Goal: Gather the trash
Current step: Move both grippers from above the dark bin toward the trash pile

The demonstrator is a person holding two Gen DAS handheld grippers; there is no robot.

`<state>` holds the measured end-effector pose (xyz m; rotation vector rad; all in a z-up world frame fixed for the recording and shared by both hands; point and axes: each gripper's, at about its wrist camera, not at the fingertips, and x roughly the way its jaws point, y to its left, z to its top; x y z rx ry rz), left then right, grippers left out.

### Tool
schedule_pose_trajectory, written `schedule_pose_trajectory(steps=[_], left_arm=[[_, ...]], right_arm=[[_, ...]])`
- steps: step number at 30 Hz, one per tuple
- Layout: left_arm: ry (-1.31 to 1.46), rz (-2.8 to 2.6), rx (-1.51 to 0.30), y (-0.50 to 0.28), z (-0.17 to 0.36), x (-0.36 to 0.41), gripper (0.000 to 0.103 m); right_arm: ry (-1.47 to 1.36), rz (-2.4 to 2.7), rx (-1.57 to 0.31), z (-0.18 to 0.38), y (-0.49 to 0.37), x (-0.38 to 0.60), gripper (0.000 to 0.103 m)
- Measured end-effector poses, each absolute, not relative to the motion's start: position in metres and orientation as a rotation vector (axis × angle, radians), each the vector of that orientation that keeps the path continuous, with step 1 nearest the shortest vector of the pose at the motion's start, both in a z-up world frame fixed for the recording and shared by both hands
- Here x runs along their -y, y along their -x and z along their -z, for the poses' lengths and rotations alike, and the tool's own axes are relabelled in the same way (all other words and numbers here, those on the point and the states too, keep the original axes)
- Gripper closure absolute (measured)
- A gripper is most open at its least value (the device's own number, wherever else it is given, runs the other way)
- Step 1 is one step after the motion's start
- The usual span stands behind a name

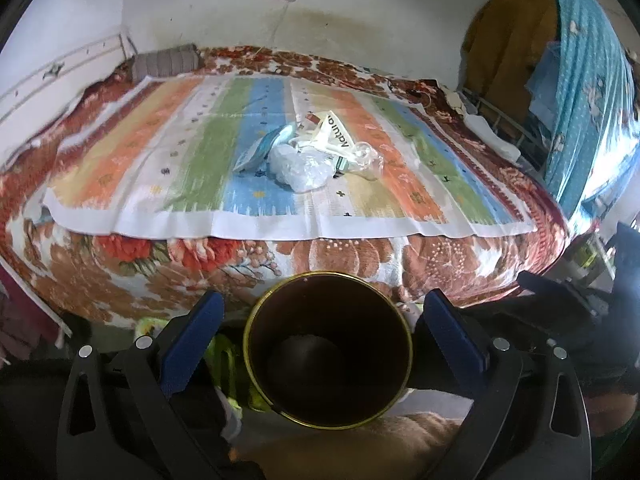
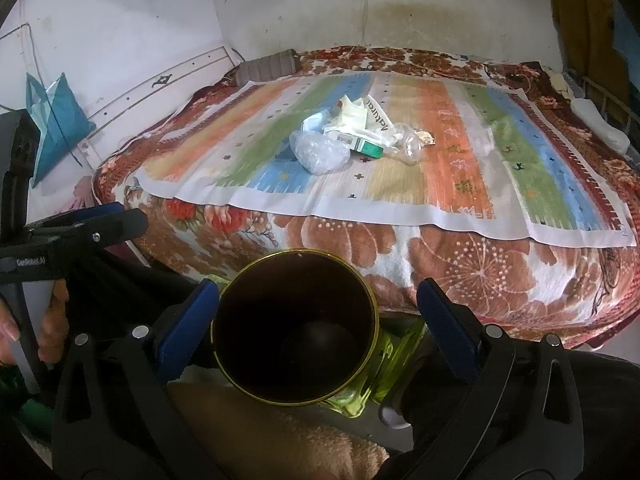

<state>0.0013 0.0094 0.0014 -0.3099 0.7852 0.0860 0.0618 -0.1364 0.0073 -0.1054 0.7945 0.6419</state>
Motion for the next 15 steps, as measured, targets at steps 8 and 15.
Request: schedule_pose_trajectory(steps=[8, 15], left_arm=[[0.282, -0.114, -0.804, -0.0022, 0.0027, -0.0067, 0.006], [0.247, -0.082, -0.786, 0.0001, -0.0008, -0.0023, 0.006]], right_arm=[[0.103, -0.666, -0.792, -0.0068, -0.0617, 0.1362, 0.009], [0.103, -0.685, -0.817, -0.0047, -0.0636, 0.1350, 0.009]])
